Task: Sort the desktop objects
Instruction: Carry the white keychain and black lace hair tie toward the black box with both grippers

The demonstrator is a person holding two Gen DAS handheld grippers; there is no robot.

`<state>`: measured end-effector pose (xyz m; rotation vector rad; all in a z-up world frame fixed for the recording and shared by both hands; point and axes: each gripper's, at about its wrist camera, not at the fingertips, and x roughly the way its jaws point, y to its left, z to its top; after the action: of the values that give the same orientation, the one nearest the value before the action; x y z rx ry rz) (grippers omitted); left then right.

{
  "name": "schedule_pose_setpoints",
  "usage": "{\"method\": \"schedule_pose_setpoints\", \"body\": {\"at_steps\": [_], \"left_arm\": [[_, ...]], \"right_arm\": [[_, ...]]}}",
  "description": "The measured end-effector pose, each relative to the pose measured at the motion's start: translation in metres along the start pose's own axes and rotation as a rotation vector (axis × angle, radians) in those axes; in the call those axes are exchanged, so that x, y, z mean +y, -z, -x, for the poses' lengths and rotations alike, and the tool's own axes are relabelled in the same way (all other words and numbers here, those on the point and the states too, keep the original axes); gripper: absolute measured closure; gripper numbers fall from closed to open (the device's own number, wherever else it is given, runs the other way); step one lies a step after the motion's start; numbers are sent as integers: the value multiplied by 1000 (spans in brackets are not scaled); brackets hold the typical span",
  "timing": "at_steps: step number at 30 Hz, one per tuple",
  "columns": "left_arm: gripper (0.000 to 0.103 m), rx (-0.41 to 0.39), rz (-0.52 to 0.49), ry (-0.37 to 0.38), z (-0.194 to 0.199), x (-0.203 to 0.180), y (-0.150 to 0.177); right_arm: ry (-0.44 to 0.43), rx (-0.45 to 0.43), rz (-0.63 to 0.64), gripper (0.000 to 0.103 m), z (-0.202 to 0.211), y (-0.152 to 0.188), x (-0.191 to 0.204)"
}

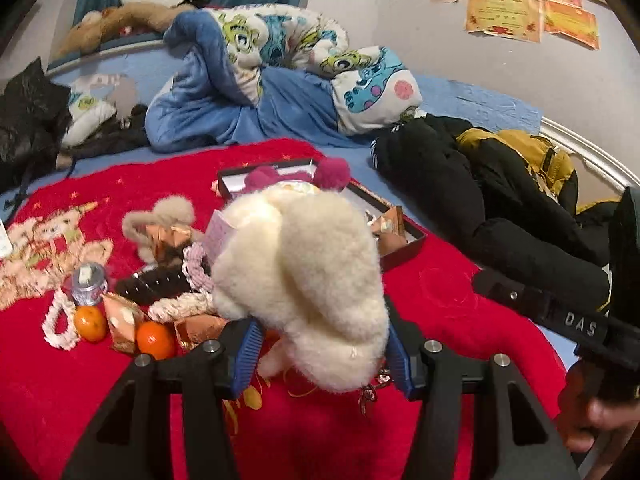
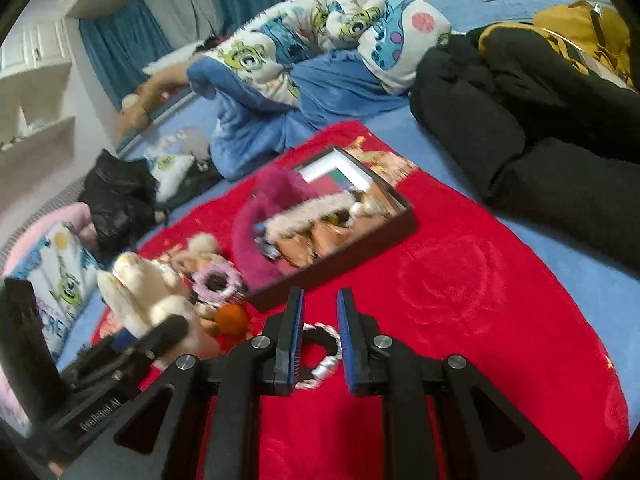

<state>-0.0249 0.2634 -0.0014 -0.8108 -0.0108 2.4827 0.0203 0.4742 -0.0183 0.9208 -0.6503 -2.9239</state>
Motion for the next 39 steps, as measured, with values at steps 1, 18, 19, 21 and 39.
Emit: {"method": "schedule_pose_setpoints", "body": {"at_steps": [1, 18, 19, 21, 39], "left_arm": [[47, 2, 4, -14, -1, 2, 0], [47, 0, 23, -76, 6, 43, -3], [47, -1, 20, -80, 7, 43, -3], [47, 6, 19, -80, 6, 44, -2], [47, 35, 5, -62, -7, 41, 3]], "right_arm": [[-7, 12, 8, 85, -2, 1, -1], [28, 221, 162, 66, -69, 34, 50], [39, 235, 161, 66, -75, 36, 49], [63, 261, 156, 71, -85, 39, 47], [121, 231, 129, 95, -88, 38, 47]]}}
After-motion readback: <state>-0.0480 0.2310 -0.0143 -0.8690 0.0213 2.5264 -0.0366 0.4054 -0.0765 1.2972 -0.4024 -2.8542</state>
